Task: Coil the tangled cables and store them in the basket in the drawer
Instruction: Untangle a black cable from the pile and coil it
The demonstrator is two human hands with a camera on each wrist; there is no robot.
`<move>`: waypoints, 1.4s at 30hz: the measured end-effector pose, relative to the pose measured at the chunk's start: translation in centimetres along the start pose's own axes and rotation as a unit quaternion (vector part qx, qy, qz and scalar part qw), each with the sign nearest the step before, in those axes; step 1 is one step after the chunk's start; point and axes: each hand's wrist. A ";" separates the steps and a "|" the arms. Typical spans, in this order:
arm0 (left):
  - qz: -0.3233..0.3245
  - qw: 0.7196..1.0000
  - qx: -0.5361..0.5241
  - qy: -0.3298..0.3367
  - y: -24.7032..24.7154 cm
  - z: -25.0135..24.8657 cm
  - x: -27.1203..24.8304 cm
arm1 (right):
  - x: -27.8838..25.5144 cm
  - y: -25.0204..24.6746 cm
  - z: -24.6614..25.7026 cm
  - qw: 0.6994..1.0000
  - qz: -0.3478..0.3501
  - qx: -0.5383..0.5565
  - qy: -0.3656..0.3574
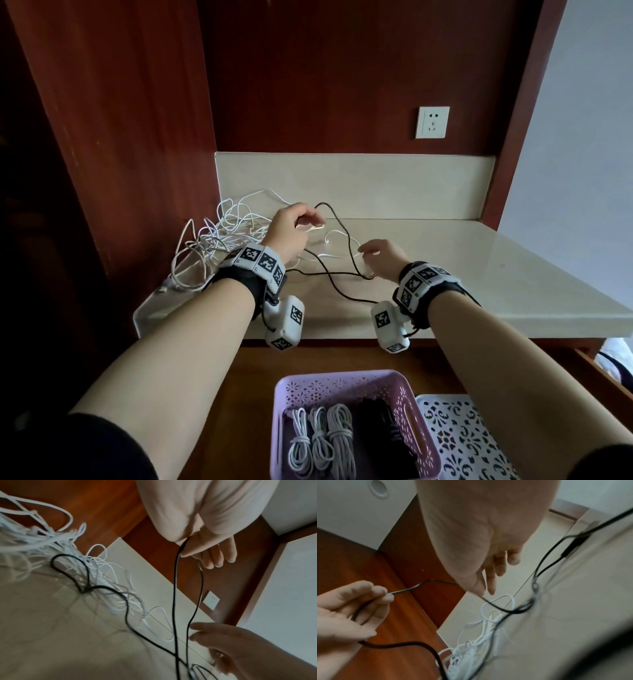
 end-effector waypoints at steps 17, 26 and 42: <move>-0.077 0.987 0.035 0.140 -1.6 -1.0 2.4 | 5.1 -6.2 7.0 0.884 -0.305 0.348 0.063; -0.041 0.958 0.243 -0.147 0.8 -1.6 1.6 | -0.8 -6.7 6.5 0.984 -0.062 0.167 0.014; 0.093 0.993 -0.010 -0.066 1.5 -3.5 0.5 | -2.5 -9.0 5.1 0.775 -0.119 0.585 0.208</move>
Point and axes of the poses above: each hand's wrist, its own x-axis towards the middle knuckle, its own y-axis out of the palm, z = x × y, and after that the axes turned 13 degrees about -z, right-handed
